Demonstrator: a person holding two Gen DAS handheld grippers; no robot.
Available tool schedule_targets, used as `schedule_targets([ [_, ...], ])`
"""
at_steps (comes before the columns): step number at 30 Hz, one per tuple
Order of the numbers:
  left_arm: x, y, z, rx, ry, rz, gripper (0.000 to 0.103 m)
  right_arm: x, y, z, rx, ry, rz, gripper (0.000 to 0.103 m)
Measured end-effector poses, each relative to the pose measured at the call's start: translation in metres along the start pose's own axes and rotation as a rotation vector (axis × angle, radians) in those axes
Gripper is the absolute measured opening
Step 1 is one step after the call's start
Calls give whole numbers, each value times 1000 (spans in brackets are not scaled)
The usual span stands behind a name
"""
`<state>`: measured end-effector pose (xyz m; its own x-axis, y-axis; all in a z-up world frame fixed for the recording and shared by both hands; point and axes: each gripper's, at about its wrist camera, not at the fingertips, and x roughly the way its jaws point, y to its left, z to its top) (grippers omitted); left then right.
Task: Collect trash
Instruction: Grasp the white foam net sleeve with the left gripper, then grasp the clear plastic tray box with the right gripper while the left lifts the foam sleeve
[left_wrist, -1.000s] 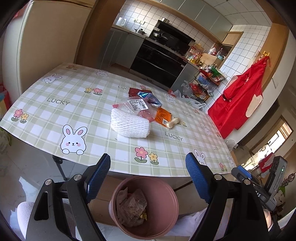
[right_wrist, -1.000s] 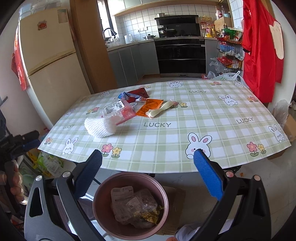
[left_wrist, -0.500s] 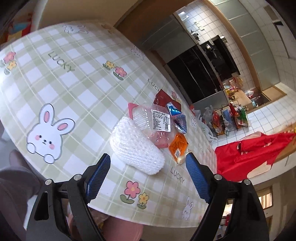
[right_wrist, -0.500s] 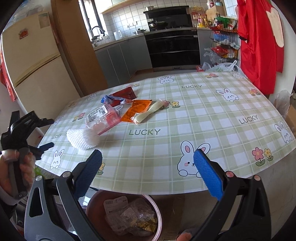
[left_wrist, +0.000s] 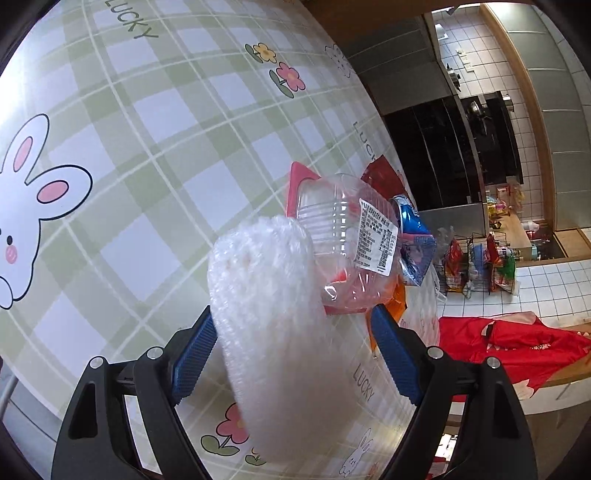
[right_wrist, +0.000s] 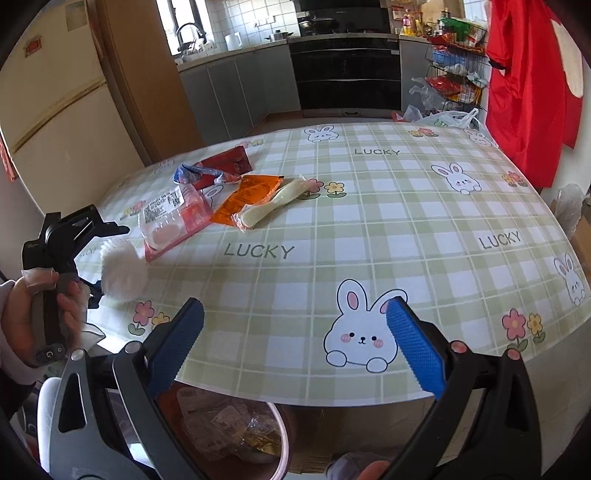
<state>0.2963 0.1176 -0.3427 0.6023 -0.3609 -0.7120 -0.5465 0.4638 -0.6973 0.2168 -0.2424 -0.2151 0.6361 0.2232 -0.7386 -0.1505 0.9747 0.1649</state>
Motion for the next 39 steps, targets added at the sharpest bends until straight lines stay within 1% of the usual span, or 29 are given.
schedule_targets([
  [1, 1, 2, 0, 10, 2, 6, 68, 3, 2, 3, -17, 4, -1, 98],
  [2, 1, 3, -1, 23, 4, 17, 59, 6, 5, 5, -36, 12, 2, 97],
  [3, 2, 6, -1, 42, 10, 31, 45, 10, 9, 9, -56, 19, 7, 97],
  [4, 2, 8, -1, 56, 13, 36, 38, 14, 13, 11, -70, 23, 12, 97],
  [7, -7, 14, 1, 107, 10, 18, 31, 25, 27, 21, -111, 34, 42, 97],
  [12, -37, 22, 11, 204, -28, 1, 28, 48, 68, 39, -230, 41, 90, 97],
  [15, -59, 27, 18, 248, -75, -7, 28, 69, 104, 50, -315, 41, 125, 97],
  [17, -75, 32, 23, 269, -108, -15, 28, 81, 127, 55, -353, 46, 168, 97],
  [18, -81, 35, 25, 278, -123, -15, 28, 90, 143, 57, -384, 48, 186, 94],
  [19, -89, 38, 26, 285, -138, -14, 28, 97, 156, 59, -412, 51, 192, 83],
  [21, -100, 45, 28, 288, -160, -15, 28, 116, 185, 62, -466, 80, 208, 67],
  [23, -110, 55, 29, 284, -177, -19, 28, 131, 208, 63, -499, 98, 221, 60],
  [25, -117, 64, 28, 281, -187, -24, 28, 149, 232, 64, -545, 116, 206, 46],
  [27, -122, 71, 26, 276, -190, -35, 28, 160, 247, 66, -593, 119, 178, 43],
  [28, -123, 75, 25, 265, -183, -47, 28, 164, 251, 67, -601, 122, 170, 39],
  [31, -121, 88, 24, 200, -123, -123, 28, 178, 252, 72, -584, 156, 130, 30],
  [33, -121, 89, 21, 205, -110, -137, 28, 184, 255, 72, -618, 173, 106, 30],
  [35, -121, 86, 19, 219, -111, -146, 28, 188, 259, 69, -659, 192, 103, 29],
  [38, -121, 82, 17, 240, -116, -158, 28, 189, 266, 63, -736, 184, 62, 29],
  [39, -120, 80, 16, 250, -117, -159, 28, 190, 267, 62, -745, 181, 48, 27],
])
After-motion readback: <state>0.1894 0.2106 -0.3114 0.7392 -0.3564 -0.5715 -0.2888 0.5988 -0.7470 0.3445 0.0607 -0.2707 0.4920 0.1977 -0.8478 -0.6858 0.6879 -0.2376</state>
